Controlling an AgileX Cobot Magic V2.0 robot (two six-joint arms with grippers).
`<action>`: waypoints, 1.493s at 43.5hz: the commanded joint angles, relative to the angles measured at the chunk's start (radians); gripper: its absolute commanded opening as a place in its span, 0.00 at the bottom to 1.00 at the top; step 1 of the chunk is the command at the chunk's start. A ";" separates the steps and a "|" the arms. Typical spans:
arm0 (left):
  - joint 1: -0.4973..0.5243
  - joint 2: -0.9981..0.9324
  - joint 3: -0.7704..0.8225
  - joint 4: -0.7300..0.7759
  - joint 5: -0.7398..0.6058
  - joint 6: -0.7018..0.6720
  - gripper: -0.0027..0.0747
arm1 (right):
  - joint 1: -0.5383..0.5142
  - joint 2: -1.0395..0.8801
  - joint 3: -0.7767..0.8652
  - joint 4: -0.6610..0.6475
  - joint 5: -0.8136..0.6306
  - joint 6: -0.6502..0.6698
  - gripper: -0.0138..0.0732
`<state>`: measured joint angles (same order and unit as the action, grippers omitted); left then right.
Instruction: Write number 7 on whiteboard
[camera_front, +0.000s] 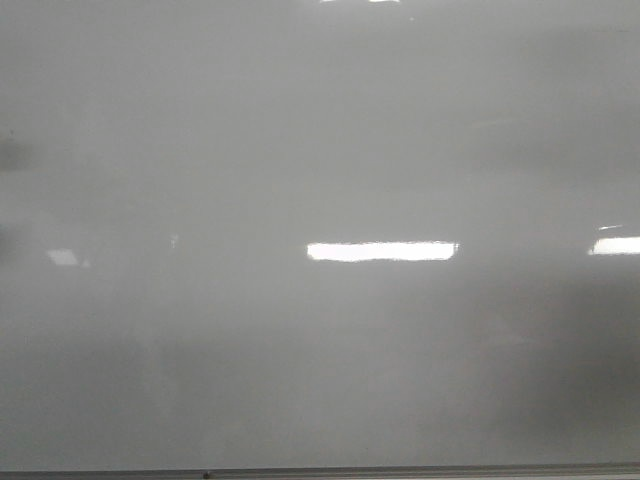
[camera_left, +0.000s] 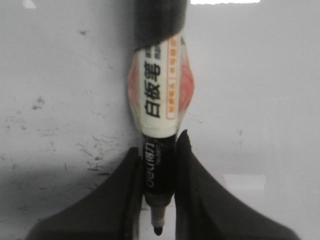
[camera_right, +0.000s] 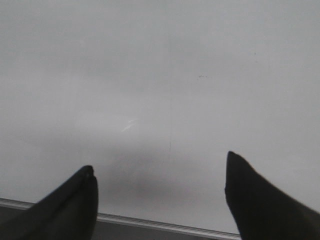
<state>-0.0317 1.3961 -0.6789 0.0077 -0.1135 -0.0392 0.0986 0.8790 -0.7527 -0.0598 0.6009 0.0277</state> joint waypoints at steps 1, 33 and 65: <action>-0.013 -0.084 -0.030 -0.008 -0.041 -0.002 0.02 | -0.002 -0.003 -0.027 -0.014 -0.066 -0.009 0.79; -0.179 -0.293 -0.470 -0.019 0.975 0.336 0.01 | -0.002 -0.003 -0.128 0.038 0.124 -0.009 0.79; -0.642 -0.060 -0.527 -0.316 1.164 0.846 0.01 | 0.041 0.058 -0.161 0.604 0.299 -0.835 0.79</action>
<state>-0.6346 1.3442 -1.1709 -0.2803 1.0837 0.7883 0.1136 0.9248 -0.8794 0.4033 0.9015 -0.5949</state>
